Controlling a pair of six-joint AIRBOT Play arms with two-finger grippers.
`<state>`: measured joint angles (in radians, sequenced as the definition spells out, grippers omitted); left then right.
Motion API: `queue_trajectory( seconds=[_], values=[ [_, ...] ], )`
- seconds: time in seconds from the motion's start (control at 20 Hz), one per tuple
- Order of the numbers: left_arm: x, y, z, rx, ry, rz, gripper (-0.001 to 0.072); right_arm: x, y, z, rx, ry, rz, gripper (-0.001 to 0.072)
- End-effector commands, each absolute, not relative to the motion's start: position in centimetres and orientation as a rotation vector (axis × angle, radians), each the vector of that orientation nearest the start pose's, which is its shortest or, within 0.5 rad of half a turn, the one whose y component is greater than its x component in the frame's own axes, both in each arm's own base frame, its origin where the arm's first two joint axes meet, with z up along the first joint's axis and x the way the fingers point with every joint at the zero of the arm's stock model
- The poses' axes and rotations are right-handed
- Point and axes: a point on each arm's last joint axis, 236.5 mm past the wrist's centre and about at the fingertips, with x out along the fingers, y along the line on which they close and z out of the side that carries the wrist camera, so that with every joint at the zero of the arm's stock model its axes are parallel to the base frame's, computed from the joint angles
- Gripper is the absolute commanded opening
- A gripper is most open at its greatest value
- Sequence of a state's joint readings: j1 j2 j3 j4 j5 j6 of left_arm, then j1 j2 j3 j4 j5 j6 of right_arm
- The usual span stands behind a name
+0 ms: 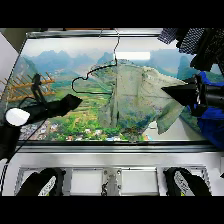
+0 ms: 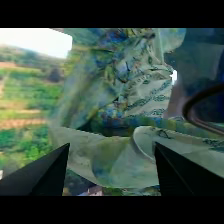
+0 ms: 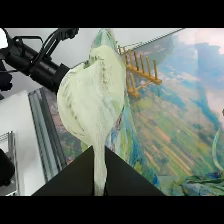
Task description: Fold the clothes and pants, and hang the long-sleeved shirts on hangers.
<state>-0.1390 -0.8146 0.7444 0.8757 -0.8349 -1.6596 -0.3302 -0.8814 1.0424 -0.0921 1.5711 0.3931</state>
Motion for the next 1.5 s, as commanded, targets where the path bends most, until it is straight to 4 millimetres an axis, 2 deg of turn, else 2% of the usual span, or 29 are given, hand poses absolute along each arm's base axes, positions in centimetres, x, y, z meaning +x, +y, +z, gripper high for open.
queue_trajectory(
  seconds=[0.0,0.2,0.45,0.6,0.95,1.0,1.05,1.1,1.2,1.3,1.45],
  values=[
    [31.9,-19.4,7.6,-0.752,0.896,-0.395,0.0553,27.4,15.5,28.2,0.145,0.223,1.208,0.0007],
    [31.7,-20.2,5.9,-0.785,0.949,-0.376,0.0554,27.5,15.5,28.2,0.145,0.223,1.207,0.0007],
    [31.7,-22.9,2.7,-0.858,1.057,-0.365,0.0554,27.5,15.5,28.2,0.145,0.223,1.207,0.0007],
    [31.9,-23.7,2.3,-0.873,1.056,-0.362,0.0554,27.4,15.5,28.2,0.145,0.223,1.208,0.0007],
    [30.4,-25.6,2.4,-0.841,1.082,-0.413,0.0552,27.4,15.5,28.2,0.145,0.223,1.208,0.0007],
    [30.3,-25.6,2.3,-0.841,1.087,-0.415,0.0518,27.5,15.4,28.2,0.145,0.224,1.207,0.0007],
    [30.2,-25.5,2.2,-0.839,1.096,-0.414,0.0215,27.5,15.4,28.2,0.145,0.223,1.205,0.0007],
    [30.1,-25.3,2.1,-0.838,1.105,-0.413,0.0004,27.5,15.4,28.2,0.145,0.223,1.204,0.0007],
    [29.9,-24.7,1.9,-0.837,1.129,-0.407,0.0009,27.7,15.2,27.8,0.134,0.238,1.191,0.0007],
    [30.1,-23.2,2.3,-0.819,1.122,-0.411,0.0008,28.0,14.3,26.3,0.1,0.296,1.149,0.0007],
    [31.7,-19.2,4.5,-0.859,1.04,-0.361,0.0008,27.7,13.9,25.0,0.093,0.34,1.122,0.0006]
  ],
)
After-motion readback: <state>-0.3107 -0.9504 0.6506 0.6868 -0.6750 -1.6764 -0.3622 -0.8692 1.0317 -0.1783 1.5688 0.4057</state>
